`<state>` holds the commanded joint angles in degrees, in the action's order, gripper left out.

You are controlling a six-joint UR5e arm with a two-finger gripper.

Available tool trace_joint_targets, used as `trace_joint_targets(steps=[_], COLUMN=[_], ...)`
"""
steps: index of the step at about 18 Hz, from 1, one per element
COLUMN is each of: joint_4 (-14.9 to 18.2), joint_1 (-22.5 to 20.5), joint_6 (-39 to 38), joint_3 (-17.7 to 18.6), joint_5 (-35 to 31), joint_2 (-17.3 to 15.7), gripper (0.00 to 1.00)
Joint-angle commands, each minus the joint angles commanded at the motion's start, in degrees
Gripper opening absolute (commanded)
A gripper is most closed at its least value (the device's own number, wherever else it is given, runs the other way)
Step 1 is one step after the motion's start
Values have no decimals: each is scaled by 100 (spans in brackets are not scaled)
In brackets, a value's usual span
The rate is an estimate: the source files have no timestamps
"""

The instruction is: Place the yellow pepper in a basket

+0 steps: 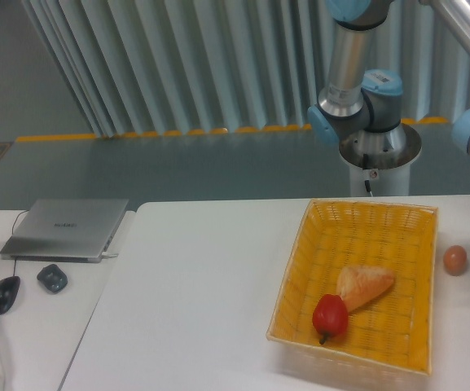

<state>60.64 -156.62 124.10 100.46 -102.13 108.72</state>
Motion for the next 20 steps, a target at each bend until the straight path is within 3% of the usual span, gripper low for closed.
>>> trace_joint_targets(steps=[1, 3, 10, 13, 20], joint_4=[9, 17, 140, 439, 738], joint_1=[0, 0, 149, 272, 983], joint_6=[0, 17, -61, -263, -1493], joint_3=[-17, -88, -220, -211, -106], joint_5=[0, 9, 262, 474, 888], joint_2=[0, -9, -184, -386, -747], gripper=[41, 37, 38, 38, 39])
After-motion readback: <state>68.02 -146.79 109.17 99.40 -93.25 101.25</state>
